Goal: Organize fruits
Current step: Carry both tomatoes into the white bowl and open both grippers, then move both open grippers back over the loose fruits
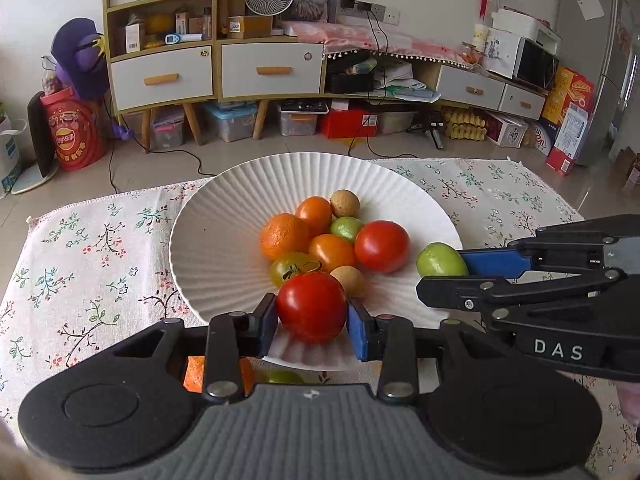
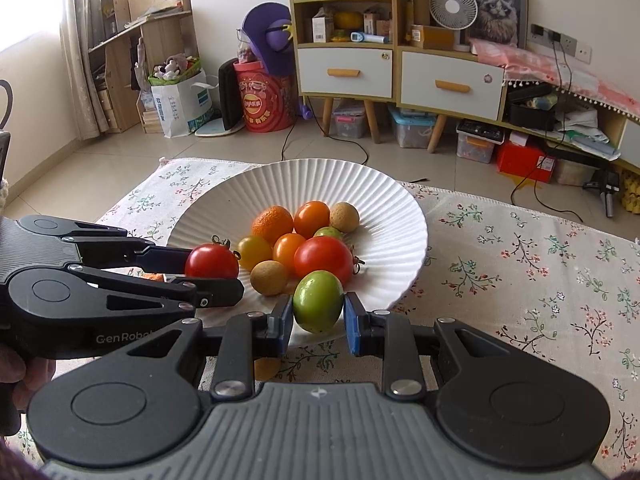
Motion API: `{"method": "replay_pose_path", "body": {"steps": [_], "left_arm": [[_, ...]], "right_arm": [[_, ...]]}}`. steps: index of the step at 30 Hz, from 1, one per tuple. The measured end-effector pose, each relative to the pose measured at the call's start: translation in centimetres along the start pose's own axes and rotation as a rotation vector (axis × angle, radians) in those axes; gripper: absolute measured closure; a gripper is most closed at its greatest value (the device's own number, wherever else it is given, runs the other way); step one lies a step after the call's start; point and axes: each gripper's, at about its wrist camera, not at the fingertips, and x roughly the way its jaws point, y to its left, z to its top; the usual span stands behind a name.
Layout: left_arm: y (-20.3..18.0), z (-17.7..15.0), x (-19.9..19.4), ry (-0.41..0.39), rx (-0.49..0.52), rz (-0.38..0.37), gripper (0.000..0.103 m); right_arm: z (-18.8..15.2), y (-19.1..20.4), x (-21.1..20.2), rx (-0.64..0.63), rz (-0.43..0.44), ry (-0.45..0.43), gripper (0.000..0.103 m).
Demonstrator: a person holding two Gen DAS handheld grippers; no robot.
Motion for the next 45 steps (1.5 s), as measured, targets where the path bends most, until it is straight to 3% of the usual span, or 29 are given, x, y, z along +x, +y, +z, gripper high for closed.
{"method": "replay_pose_path", "body": {"steps": [6,9,12,17,24,31,45], "left_arm": [[0.0,-0.2,-0.1,-0.013,0.008,0.003,0.074],[0.1,-0.1,-0.4,-0.018,0.012,0.013,0.067],[0.3,-0.1,-0.9,-0.027,0.011,0.020,0.056],[0.4,-0.4,-2.3,-0.056,0.033,0.034,0.033],[1.0,-1.2,-4.2,-0.069,0.025,0.030,0.018],[1.4,-2.3,-5.4,-0.077,0.021,0.040,0.010],[3.3,-5.7,-4.8,-0.026,0.021,0.085,0.008]], "right_arm": [[0.2,0.1,-0.4,-0.009,-0.004,-0.010,0.076],[0.2,-0.1,-0.8,-0.007,-0.010,-0.019,0.068],[0.2,-0.3,-1.1,0.002,-0.016,-0.024,0.064],[0.1,-0.6,-1.7,0.022,-0.019,-0.028,0.047],[-0.3,-0.4,-2.5,0.037,-0.002,-0.023,0.033],[-1.2,0.3,-3.2,0.028,0.019,-0.018,0.020],[-3.6,1.6,-2.3,0.002,0.016,0.044,0.014]]}}
